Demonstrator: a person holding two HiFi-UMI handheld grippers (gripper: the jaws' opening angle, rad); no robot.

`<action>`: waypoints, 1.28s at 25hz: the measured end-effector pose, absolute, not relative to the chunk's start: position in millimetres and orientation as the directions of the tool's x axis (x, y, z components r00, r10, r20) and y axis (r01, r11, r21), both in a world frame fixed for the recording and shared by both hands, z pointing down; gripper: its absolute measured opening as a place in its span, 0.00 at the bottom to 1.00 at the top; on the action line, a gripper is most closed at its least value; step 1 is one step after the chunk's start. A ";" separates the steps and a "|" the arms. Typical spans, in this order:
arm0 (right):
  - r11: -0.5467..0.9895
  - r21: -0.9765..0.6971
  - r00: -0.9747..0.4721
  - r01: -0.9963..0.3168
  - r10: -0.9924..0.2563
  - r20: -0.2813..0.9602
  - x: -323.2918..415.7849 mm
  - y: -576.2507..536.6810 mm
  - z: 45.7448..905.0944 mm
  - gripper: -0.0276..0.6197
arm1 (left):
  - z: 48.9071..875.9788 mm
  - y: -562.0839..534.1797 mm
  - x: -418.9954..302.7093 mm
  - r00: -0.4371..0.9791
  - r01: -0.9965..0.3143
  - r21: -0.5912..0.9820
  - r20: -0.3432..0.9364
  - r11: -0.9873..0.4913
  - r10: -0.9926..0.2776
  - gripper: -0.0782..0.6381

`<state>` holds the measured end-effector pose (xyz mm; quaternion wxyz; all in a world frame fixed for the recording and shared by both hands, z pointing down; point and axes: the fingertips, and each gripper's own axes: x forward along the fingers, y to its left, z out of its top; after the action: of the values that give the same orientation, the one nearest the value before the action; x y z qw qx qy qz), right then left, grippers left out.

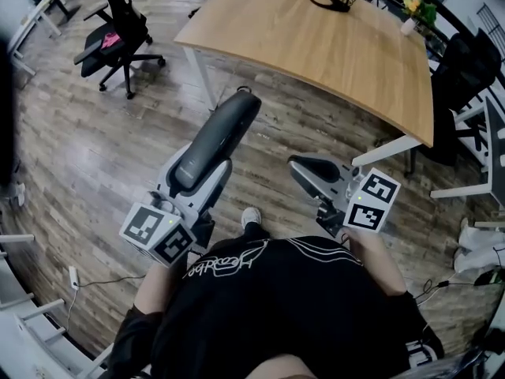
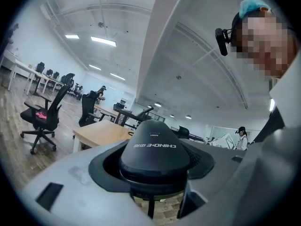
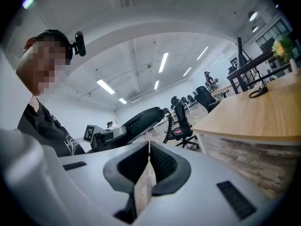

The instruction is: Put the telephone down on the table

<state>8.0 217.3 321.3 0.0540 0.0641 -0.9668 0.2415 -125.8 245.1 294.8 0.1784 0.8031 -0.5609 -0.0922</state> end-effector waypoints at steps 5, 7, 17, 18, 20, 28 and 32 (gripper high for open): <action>0.879 -0.449 -0.984 -0.163 -0.114 0.134 -24.3 179.9 313.5 0.11 | 287.5 204.5 -167.2 0.345 -0.875 0.376 0.042 -0.305 -0.938 0.51; 0.879 -0.444 -0.983 -0.175 -0.132 0.127 -29.7 165.8 309.1 0.11 | 285.8 190.3 -174.5 0.347 -0.875 0.373 0.041 -0.308 -0.937 0.51; 0.873 -0.442 -0.979 -0.204 -0.175 0.107 -30.5 116.5 312.3 0.11 | 296.2 137.8 -167.4 0.376 -0.868 0.373 0.064 -0.327 -0.924 0.51; 0.871 -0.446 -0.979 -0.204 -0.175 0.106 -30.8 104.3 313.1 0.11 | 296.8 125.5 -166.9 0.378 -0.868 0.374 0.071 -0.327 -0.923 0.51; 0.866 -0.458 -0.979 -0.202 -0.174 0.104 -31.4 75.1 314.0 0.11 | 296.4 96.7 -166.2 0.382 -0.867 0.378 0.085 -0.325 -0.920 0.51; 0.857 -0.472 -0.978 -0.207 -0.178 0.106 -32.4 -38.1 315.4 0.11 | 294.0 -12.3 -166.7 0.386 -0.870 0.373 0.110 -0.322 -0.916 0.51; 0.851 -0.478 -0.976 -0.218 -0.186 0.113 -25.8 -95.6 316.5 0.11 | 292.7 -72.2 -162.9 0.386 -0.870 0.374 0.108 -0.322 -0.916 0.51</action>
<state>-25.8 -95.6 316.5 0.0312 0.1051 -0.9615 0.2518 -162.9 -72.2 292.7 0.1886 0.8107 -0.5508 -0.0617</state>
